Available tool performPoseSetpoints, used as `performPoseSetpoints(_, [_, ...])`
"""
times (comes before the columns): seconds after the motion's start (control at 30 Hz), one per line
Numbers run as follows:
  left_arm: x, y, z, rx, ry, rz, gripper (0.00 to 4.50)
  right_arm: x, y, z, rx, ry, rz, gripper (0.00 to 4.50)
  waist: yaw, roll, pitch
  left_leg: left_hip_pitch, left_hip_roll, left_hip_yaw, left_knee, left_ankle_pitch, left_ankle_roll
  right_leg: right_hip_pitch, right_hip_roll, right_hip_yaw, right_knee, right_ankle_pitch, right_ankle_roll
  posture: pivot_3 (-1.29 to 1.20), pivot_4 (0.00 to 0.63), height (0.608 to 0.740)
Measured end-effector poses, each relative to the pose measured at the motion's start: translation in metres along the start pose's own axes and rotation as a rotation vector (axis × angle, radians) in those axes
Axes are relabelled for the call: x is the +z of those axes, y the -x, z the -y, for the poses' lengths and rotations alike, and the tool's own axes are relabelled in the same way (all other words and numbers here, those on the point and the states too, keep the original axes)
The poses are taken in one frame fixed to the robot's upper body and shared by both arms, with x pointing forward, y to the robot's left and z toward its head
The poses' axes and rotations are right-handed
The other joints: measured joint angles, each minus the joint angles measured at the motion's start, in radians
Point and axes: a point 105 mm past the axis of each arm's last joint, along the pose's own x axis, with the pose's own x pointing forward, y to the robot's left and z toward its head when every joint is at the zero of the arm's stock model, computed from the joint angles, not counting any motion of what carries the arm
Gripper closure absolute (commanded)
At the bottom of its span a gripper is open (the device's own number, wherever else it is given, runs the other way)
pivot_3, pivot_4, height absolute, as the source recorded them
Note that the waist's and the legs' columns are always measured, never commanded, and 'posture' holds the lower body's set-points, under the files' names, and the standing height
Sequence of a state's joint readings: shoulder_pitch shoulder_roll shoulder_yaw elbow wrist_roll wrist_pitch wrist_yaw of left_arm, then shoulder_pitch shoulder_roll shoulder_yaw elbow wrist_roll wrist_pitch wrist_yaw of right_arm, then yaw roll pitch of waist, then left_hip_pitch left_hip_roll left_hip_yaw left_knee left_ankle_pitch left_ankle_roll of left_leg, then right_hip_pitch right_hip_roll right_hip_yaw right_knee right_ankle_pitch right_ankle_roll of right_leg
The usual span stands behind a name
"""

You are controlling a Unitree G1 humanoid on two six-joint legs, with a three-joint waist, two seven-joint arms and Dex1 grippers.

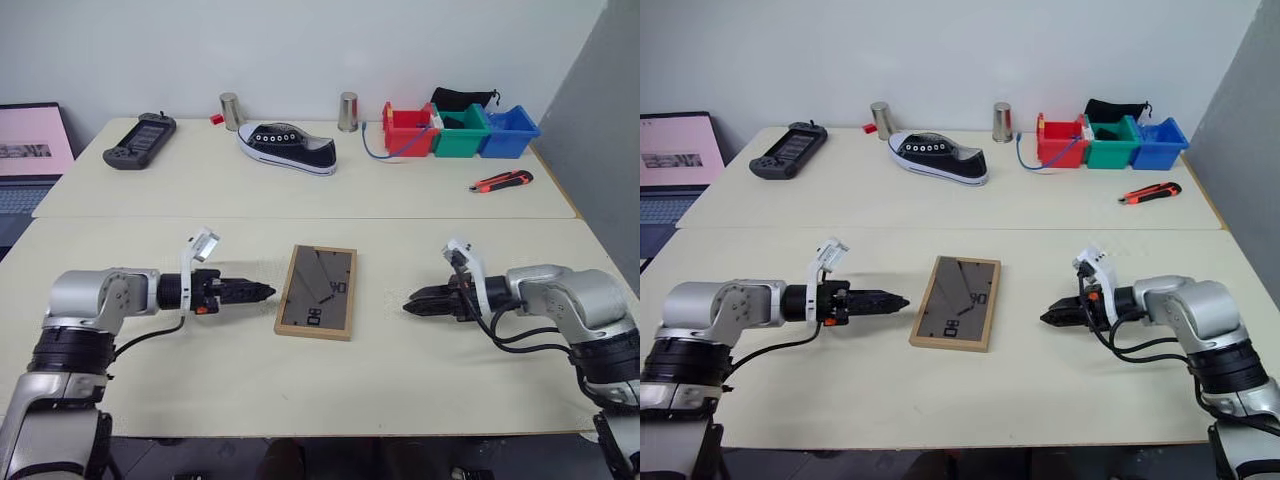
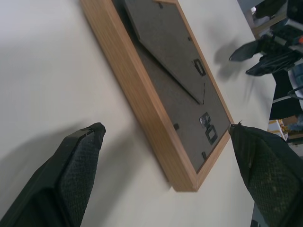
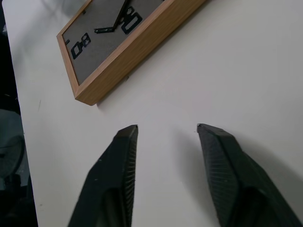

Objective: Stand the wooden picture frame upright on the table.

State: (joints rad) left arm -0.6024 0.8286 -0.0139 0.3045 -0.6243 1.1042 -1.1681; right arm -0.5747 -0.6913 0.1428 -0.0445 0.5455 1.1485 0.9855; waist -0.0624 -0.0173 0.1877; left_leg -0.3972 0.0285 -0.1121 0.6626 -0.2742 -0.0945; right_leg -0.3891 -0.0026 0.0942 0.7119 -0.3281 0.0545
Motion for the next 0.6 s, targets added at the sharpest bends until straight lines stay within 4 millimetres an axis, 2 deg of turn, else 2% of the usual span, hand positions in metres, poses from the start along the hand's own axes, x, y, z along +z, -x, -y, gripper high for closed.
performPoseSetpoints(0.13, [0.0,-0.001,-0.002,0.006,0.013,-0.013,0.0,0.002,-0.011,-0.002,-0.004,-0.007,-0.009,4.38,-0.004,0.0,0.0,0.0,0.0,0.0,0.0,0.0,0.0,0.0,0.0,0.0,0.0,0.0,0.0,0.0,0.15,0.74])
performPoseSetpoints(0.17, [-0.003,-0.002,-0.002,0.004,0.035,-0.025,0.0,0.003,-0.014,-0.001,-0.015,-0.002,-0.012,4.47,-0.006,0.0,0.0,0.0,0.0,0.0,0.0,0.0,0.0,0.0,0.0,0.0,0.001,0.0,0.0,0.0,0.15,0.74])
performPoseSetpoints(0.33, [-0.014,-0.009,0.0,-0.023,0.092,-0.087,0.0,0.002,-0.025,0.002,-0.048,-0.003,-0.025,4.47,-0.015,0.0,0.0,0.0,-0.001,-0.001,0.0,0.0,0.0,0.0,0.0,0.0,0.001,0.0,0.0,0.0,0.15,0.74])
performPoseSetpoints(0.6, [-0.017,-0.015,0.002,-0.049,0.119,-0.109,0.0,0.001,-0.04,-0.003,-0.05,-0.023,-0.021,4.47,-0.021,0.0,0.0,0.001,-0.001,-0.001,0.0,0.0,0.0,0.0,0.0,0.0,0.001,0.0,0.0,0.0,0.15,0.74])
